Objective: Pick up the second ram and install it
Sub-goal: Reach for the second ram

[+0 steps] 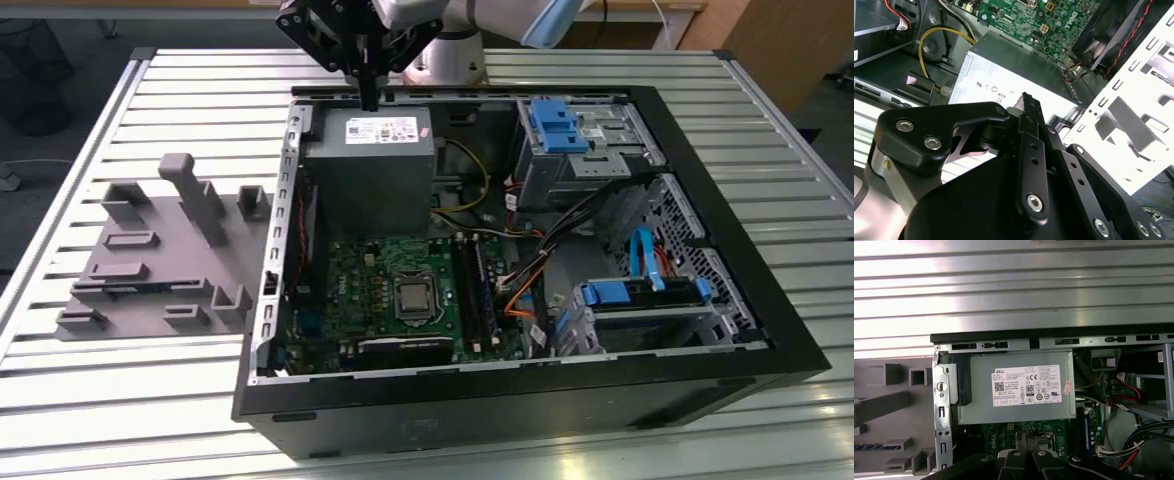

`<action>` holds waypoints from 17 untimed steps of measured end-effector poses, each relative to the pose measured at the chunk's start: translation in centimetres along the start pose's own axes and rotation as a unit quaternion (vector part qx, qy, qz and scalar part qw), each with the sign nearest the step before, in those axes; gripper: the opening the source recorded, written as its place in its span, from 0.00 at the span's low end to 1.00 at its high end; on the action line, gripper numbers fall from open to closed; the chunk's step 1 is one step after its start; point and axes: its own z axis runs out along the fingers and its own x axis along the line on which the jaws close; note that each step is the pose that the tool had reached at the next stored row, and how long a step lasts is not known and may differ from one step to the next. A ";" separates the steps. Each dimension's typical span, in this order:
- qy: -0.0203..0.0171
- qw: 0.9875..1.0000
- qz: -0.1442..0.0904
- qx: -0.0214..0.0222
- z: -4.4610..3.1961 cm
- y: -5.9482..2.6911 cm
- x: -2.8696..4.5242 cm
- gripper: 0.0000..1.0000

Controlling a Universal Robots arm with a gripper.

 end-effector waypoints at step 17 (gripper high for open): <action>0.001 1.000 0.000 0.000 0.05 -0.07 0.89 0.11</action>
